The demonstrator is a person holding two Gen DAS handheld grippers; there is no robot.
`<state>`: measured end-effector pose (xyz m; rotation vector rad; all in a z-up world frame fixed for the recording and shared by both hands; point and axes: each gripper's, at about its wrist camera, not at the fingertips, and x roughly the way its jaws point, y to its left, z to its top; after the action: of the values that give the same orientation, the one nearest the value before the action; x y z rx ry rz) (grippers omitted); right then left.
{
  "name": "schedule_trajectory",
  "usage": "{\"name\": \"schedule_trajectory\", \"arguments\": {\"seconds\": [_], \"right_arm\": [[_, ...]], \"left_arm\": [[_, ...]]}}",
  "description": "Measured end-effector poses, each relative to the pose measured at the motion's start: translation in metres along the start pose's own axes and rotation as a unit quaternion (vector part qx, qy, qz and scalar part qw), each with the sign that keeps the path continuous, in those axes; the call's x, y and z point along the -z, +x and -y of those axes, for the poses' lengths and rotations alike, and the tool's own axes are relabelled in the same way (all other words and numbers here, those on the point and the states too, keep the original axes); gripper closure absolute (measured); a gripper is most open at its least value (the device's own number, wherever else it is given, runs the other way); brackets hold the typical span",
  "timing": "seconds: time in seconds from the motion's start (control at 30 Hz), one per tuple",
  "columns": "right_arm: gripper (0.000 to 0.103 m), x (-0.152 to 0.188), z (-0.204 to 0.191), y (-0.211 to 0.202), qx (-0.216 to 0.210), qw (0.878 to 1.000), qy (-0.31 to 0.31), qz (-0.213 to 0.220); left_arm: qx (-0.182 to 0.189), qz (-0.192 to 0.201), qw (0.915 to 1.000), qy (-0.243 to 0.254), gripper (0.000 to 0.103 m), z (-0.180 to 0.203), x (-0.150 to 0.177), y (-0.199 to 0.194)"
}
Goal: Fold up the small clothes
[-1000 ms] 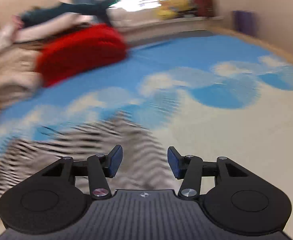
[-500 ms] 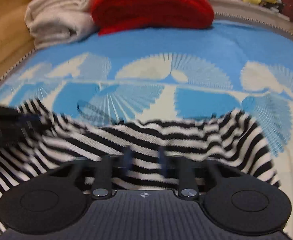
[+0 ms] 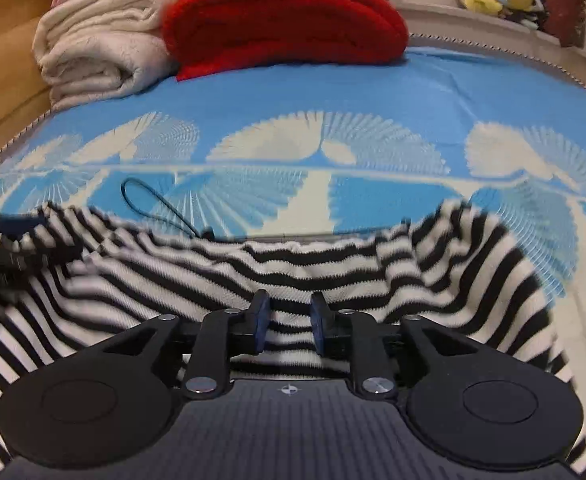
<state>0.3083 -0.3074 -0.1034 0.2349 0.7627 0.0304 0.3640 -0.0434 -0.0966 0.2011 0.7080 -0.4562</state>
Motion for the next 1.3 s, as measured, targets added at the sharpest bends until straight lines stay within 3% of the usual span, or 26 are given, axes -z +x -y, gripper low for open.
{"name": "schedule_trajectory", "arguments": {"seconds": [0.07,0.13,0.23,0.3,0.4,0.47,0.5,0.6,0.73,0.83,0.9,1.03,1.3], "right_arm": [[0.050,-0.008,0.005,-0.013,-0.008,0.999,0.028,0.033],[0.047,-0.010,0.008,-0.015,0.012,0.999,0.027,0.029],[0.047,-0.001,0.020,-0.004,0.040,0.999,0.035,-0.012],[0.047,-0.001,0.021,-0.017,0.038,0.998,0.045,-0.002],[0.038,-0.004,0.016,-0.081,0.024,0.995,0.067,0.074],[0.021,0.002,0.010,-0.131,0.003,0.990,0.089,0.112],[0.019,0.010,0.006,-0.151,-0.009,0.988,0.099,0.120],[0.018,0.050,-0.009,-0.197,-0.031,0.986,0.106,0.127],[0.018,0.123,-0.037,-0.217,-0.025,0.990,0.070,0.119],[0.018,0.161,-0.055,-0.218,-0.005,0.994,0.008,0.111],[0.019,0.172,-0.062,-0.218,0.022,0.995,-0.018,0.095],[0.019,0.177,-0.046,-0.224,0.011,0.994,0.048,0.098],[0.019,0.195,-0.035,-0.234,0.001,0.992,0.093,0.090]], "left_arm": [[0.018,0.020,0.9993,-0.024,0.010,-0.009,-0.003,-0.014],[0.010,0.034,0.9985,-0.043,0.000,-0.019,-0.005,-0.022],[-0.025,0.030,0.9968,-0.070,0.000,-0.031,-0.006,-0.031],[-0.034,0.041,0.9948,-0.087,0.000,-0.034,-0.010,-0.051],[-0.066,0.055,0.9917,-0.096,0.000,-0.026,-0.017,-0.091],[-0.074,0.058,0.9875,-0.126,0.000,-0.018,-0.005,-0.124],[-0.068,0.054,0.9863,-0.140,0.000,-0.015,0.005,-0.140],[-0.054,0.038,0.9860,-0.153,0.000,-0.002,0.046,-0.175],[-0.111,0.009,0.9886,-0.101,0.000,0.024,0.102,-0.199],[-0.141,-0.014,0.9844,-0.105,0.000,0.037,0.137,-0.210],[-0.127,-0.011,0.9862,-0.105,0.000,0.045,0.149,-0.217],[-0.177,0.008,0.9826,-0.055,0.000,0.063,0.162,-0.224],[-0.165,0.014,0.9832,-0.077,0.000,0.057,0.164,-0.232]]}}
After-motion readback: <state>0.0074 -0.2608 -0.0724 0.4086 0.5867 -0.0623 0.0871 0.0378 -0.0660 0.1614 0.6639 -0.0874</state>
